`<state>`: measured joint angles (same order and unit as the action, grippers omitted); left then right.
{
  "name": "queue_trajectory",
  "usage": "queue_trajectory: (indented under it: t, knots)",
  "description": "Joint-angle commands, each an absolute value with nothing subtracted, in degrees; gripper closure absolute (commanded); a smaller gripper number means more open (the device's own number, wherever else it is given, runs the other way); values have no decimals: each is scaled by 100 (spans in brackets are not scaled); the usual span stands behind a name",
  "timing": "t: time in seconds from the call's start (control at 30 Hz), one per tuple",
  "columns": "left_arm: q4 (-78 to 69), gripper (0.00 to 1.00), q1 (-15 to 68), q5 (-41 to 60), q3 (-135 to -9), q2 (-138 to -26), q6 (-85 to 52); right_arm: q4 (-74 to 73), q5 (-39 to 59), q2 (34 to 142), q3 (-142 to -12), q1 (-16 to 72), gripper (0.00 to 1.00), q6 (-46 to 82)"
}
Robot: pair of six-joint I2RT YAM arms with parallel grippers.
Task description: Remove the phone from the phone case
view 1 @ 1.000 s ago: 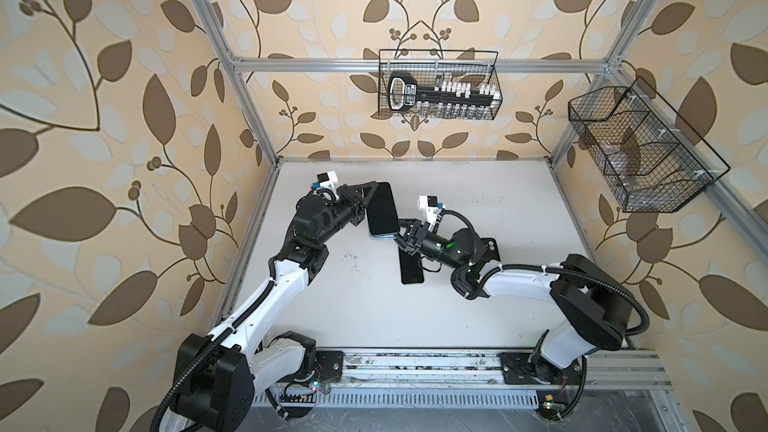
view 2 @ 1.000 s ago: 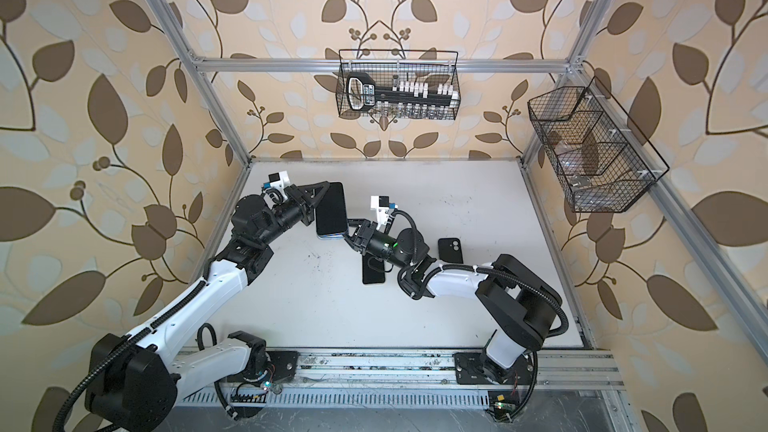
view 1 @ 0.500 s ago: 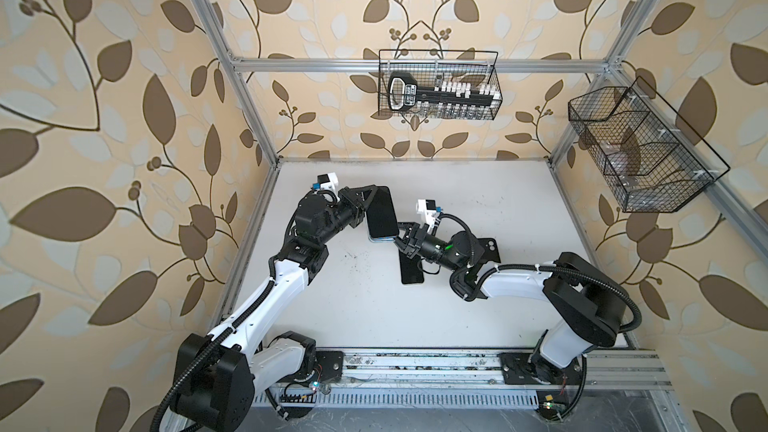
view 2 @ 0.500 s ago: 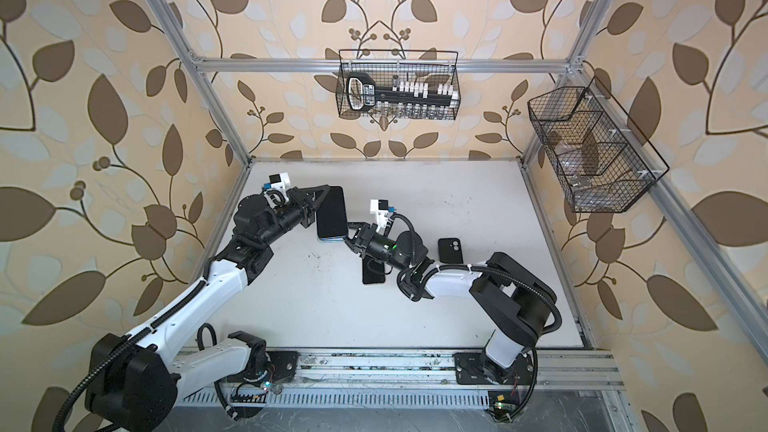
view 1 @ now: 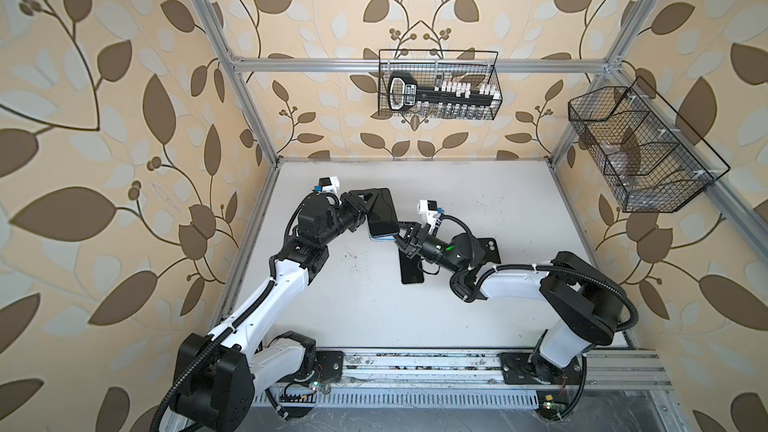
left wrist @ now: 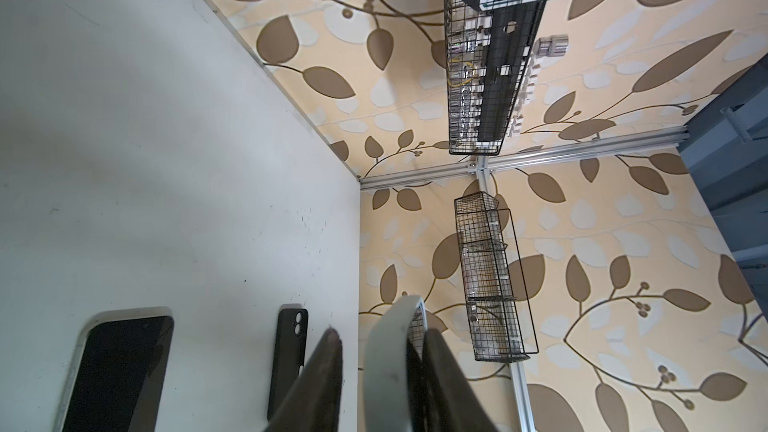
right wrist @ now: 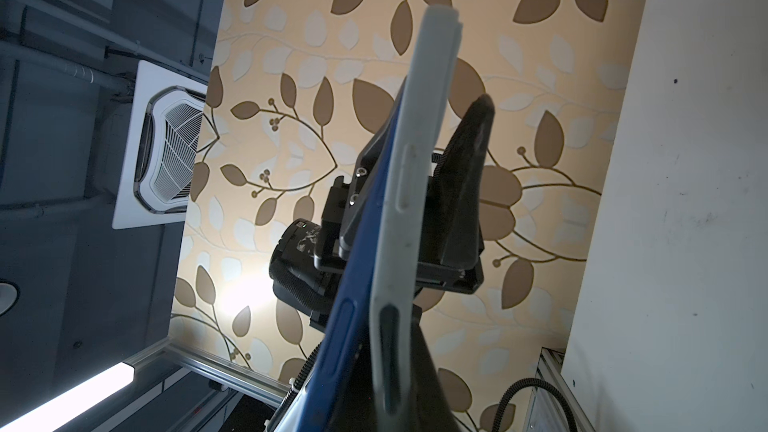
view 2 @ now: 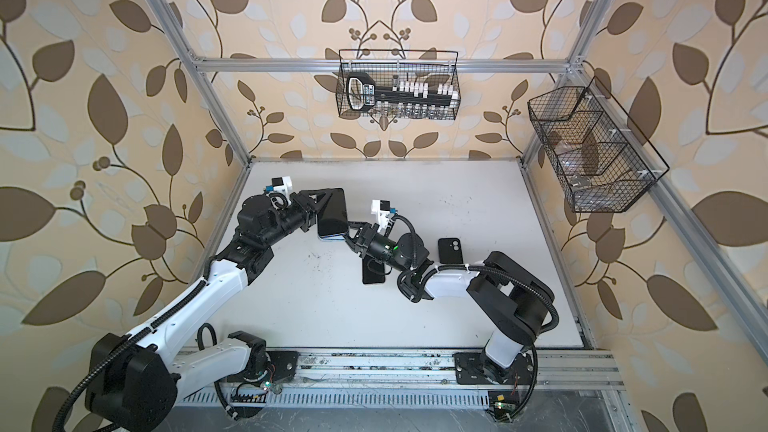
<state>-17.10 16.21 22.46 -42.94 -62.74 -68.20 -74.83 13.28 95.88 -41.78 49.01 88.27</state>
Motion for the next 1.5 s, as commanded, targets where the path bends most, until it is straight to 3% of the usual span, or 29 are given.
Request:
queue_trajectory:
  t: [0.0,0.13,0.4,0.6,0.9,1.03,1.17,1.47]
  knots:
    - [-1653,58,1679,2242,-4504,-6102,-6612,-8154,1237,9519,-4195,4904,100,9088]
    - [-1567,47,1679,2215,-4563,-5999,-6601,-8152,1231,9538,-4178,4892,100,9105]
    - [-1187,14,1679,2138,-4797,-5715,-6508,-8139,1195,9550,-4105,4870,100,9071]
    - [-398,1,1679,1992,-4966,-5297,-6385,-8097,1195,9543,-4072,4824,100,9044]
    - [946,1,1679,1985,-4881,-4255,-6396,-8006,1264,9572,-4091,4669,100,9018]
    - [1343,1,1679,2670,-5223,-4315,-6411,-7939,1292,9562,-4120,4604,100,9009]
    - [837,1,1687,3515,-5114,-4478,-6915,-7845,1309,9562,-4205,4596,100,8976]
    - [562,1,1705,3766,-5124,-4317,-7541,-7579,1319,9584,-4341,4592,100,8860]
